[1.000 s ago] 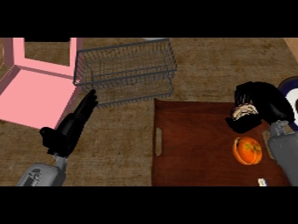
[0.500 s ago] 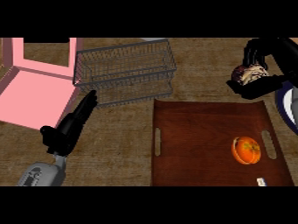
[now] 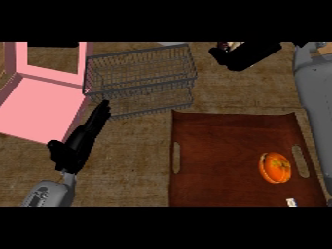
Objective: Pick the cupcake from the tray and place it in the tiered basket
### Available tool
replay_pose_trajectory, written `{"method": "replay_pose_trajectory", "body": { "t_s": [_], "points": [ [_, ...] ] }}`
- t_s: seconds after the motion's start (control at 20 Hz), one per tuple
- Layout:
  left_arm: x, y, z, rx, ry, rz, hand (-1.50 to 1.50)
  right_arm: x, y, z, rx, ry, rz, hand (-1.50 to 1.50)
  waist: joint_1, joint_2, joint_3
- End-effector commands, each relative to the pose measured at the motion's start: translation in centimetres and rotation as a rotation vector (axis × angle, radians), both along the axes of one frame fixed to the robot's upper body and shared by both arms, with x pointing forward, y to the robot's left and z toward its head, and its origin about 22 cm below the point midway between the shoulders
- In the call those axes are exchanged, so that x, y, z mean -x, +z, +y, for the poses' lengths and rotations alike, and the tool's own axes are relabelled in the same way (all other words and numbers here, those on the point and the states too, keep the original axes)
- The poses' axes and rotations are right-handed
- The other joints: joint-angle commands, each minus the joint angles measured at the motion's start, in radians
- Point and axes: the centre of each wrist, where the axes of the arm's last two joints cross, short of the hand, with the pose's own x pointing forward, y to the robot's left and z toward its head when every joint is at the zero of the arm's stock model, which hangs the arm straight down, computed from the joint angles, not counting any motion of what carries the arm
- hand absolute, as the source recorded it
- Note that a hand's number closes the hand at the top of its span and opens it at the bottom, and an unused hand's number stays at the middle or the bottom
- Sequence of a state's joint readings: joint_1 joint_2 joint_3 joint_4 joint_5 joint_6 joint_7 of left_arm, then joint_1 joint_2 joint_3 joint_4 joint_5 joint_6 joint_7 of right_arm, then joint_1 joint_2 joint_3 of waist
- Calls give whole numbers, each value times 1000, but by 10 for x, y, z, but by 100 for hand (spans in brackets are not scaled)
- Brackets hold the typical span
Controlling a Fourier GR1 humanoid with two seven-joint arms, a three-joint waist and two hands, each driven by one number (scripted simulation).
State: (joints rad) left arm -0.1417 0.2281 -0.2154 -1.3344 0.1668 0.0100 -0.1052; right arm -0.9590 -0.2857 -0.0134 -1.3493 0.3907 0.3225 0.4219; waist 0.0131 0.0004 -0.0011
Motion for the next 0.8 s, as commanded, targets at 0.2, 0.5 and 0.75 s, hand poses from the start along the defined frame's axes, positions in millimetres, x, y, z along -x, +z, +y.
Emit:
{"method": "replay_pose_trajectory", "body": {
  "t_s": [0.2, 0.5, 0.75],
  "points": [
    [8, -3, -8, 0, -11, -1, 0, -28, 27, 92, -22, 13, 39, 150, 16, 4, 0],
    [-2, 11, 3, -11, -4, -11, 0, -44, 5, 123, 31, 67, 99, 150, 15, 5, 1],
    [-1, 10, -21, -1, -31, -20, 0, -51, -11, 160, 43, 66, 112, 150, 36, 12, 0]
  ]
}}
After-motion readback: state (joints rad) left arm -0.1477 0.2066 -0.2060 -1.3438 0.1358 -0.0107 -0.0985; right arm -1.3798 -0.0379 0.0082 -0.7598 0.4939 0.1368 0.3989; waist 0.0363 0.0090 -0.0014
